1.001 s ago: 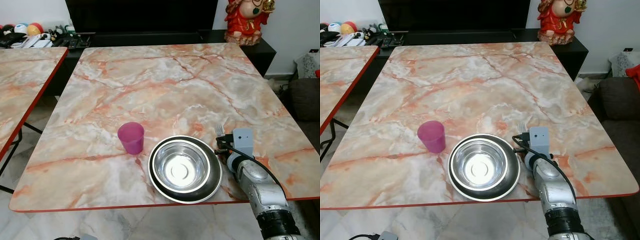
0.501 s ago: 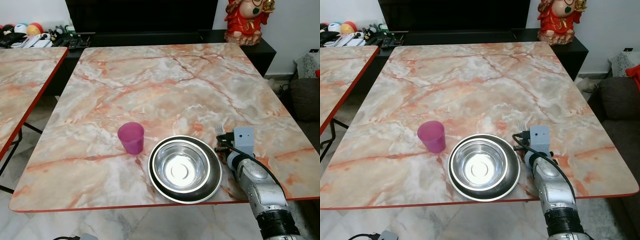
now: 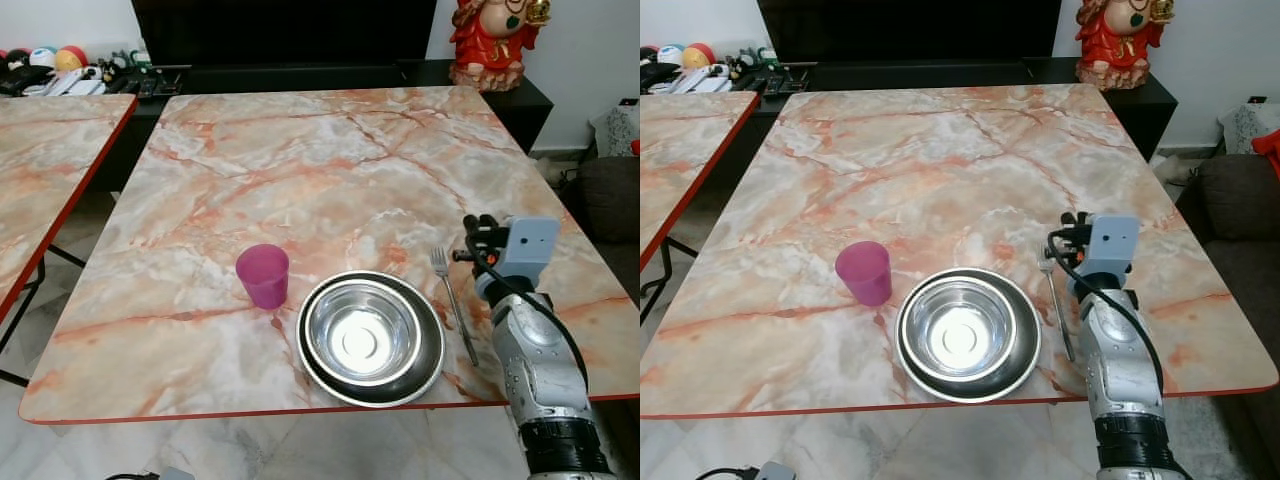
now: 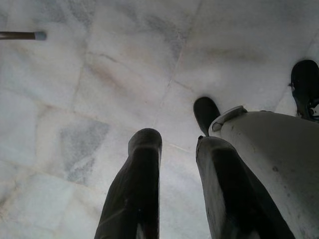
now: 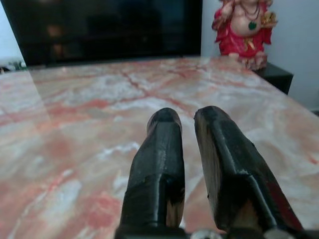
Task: Setting the table
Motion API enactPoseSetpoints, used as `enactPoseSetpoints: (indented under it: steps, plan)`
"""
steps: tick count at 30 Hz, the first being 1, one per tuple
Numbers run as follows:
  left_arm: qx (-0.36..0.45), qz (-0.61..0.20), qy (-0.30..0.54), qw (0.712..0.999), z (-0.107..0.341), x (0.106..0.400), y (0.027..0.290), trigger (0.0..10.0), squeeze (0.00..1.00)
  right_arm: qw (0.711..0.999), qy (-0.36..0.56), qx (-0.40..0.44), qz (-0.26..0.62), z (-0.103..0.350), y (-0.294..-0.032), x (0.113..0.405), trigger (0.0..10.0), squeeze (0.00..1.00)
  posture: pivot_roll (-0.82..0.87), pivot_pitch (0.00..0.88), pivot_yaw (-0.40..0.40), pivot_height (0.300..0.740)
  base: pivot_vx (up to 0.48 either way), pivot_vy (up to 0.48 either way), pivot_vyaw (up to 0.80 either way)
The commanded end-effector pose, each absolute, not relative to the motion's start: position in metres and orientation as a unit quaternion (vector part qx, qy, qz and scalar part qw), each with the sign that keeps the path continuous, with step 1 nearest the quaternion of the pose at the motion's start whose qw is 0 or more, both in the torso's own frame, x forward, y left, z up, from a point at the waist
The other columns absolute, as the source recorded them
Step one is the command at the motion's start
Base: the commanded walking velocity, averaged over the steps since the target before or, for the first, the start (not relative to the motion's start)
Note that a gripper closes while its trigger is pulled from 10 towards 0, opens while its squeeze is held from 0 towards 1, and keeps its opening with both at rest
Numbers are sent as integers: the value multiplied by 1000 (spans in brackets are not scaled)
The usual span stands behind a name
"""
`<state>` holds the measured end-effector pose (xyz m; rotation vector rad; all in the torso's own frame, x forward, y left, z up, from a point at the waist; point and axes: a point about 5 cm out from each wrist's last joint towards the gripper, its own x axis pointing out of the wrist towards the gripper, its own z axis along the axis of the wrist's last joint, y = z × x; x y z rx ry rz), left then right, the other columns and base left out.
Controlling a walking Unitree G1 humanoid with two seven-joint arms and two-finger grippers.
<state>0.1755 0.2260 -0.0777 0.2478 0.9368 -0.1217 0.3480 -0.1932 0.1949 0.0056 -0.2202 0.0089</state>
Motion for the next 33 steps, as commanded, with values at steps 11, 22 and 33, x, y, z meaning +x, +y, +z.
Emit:
enactPoseSetpoints:
  steps: [11, 22, 33]
  plan:
    - [118, -52, 467, 875, -82, 165, 228, 10000, 0, 990, -142, 19, 11, 195, -188, 333, 10000, 0, -57, 64, 20, 740, 0, 0, 0]
    - [114, -44, 467, 876, -82, 166, 229, 10000, 0, 987, -159, -2, 1, 197, -196, 325, 10000, 0, -57, 27, 18, 740, 0, 0, 0]
    - [111, -38, 465, 878, -81, 169, 230, 10000, 0, 983, -182, 10, 6, 204, -195, 325, 10000, 0, -44, 62, 21, 740, 0, 374, 394]
